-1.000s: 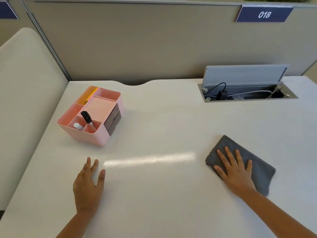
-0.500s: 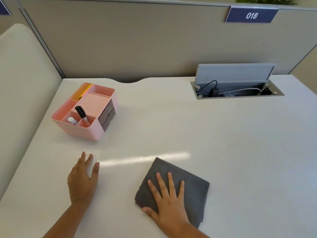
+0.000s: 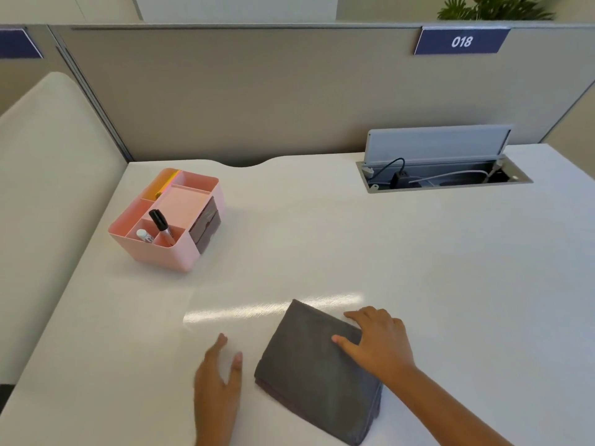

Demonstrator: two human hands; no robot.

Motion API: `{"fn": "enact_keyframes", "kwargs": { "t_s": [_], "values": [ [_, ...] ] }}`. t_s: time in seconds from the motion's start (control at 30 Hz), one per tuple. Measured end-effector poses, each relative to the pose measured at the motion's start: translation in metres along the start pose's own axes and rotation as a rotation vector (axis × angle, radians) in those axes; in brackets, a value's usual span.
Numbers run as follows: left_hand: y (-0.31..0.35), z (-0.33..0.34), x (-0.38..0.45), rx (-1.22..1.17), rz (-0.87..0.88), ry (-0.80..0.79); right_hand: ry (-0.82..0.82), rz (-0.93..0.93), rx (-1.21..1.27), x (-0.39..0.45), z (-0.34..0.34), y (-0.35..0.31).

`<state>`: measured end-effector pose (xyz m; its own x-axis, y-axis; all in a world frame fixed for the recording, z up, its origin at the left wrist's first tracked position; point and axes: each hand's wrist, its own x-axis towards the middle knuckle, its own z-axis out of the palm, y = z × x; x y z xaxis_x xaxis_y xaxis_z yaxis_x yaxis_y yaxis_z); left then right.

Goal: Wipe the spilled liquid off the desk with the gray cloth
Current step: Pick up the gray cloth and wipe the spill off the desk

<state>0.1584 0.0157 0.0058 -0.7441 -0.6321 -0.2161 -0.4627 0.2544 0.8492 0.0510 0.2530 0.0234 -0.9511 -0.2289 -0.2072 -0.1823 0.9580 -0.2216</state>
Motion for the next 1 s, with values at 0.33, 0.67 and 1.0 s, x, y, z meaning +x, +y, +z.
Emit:
{"fn": "enact_keyframes", "kwargs": {
  "t_s": [0.33, 0.67, 1.0],
  "values": [
    [0.038, 0.049, -0.051, -0.160, -0.417, 0.002, -0.523, 0.074, 0.303, 0.028, -0.019, -0.012],
    [0.040, 0.049, -0.028, -0.156, -0.498, -0.010, -0.529, -0.009, 0.372, 0.033, -0.035, -0.014],
    [0.053, 0.071, -0.017, -0.461, -0.547, -0.112, -0.385, 0.108, 0.782, 0.064, -0.088, 0.008]
  ]
}}
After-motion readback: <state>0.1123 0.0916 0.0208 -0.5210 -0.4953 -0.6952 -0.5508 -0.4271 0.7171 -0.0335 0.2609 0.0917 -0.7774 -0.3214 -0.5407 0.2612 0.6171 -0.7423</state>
